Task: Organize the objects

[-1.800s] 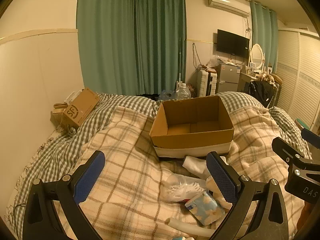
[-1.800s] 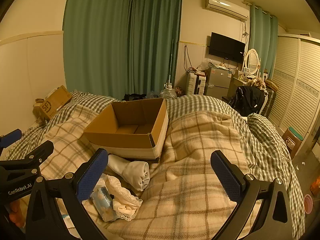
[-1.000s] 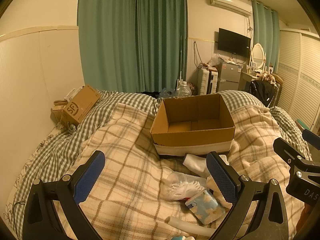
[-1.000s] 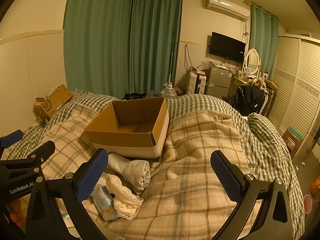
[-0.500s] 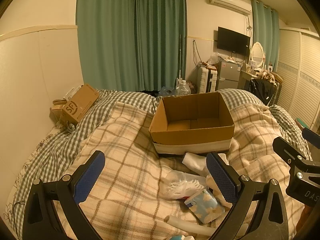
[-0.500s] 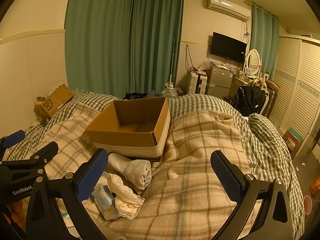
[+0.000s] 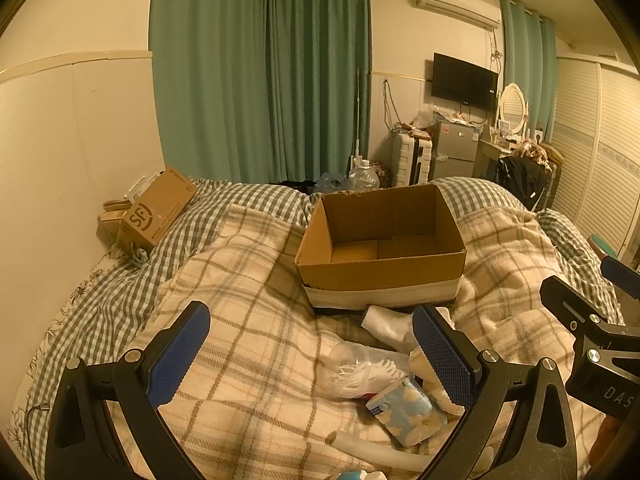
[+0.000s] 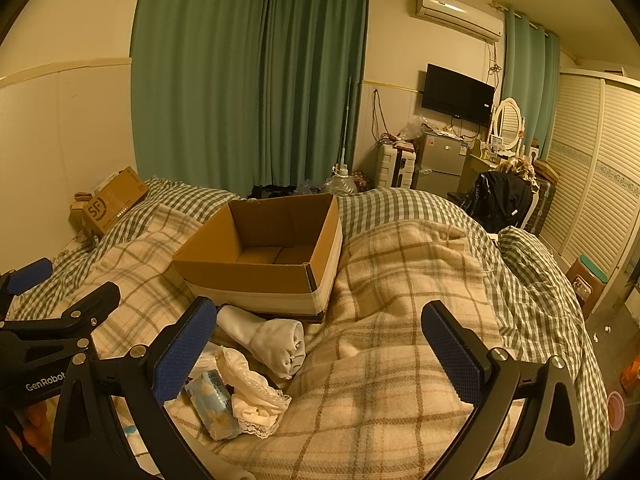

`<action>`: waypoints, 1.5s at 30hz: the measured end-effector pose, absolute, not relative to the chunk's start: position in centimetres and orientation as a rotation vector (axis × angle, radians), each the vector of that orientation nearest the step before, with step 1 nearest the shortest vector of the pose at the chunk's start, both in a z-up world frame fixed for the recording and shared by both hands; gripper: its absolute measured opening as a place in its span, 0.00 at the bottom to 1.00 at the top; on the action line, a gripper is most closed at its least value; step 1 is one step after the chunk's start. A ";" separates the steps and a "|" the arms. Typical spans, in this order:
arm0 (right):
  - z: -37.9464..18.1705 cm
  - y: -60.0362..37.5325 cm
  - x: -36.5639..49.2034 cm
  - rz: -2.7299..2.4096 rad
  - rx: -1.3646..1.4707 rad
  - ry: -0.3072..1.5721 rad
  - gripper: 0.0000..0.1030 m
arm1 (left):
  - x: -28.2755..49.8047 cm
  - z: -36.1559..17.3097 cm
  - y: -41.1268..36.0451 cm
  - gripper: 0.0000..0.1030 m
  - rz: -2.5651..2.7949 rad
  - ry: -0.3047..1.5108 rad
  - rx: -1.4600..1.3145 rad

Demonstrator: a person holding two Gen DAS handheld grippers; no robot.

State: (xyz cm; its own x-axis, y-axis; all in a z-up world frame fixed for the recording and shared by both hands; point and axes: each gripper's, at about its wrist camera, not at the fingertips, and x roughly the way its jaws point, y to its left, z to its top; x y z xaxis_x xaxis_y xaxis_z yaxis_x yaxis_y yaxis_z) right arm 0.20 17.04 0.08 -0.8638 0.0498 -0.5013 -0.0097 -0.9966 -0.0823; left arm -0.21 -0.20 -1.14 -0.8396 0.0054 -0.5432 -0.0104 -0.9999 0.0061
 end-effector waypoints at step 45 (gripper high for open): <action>4.9 15.4 7.4 3.088 -0.743 -0.165 1.00 | 5.0 4.3 -1.9 1.00 2.965 -0.009 -0.853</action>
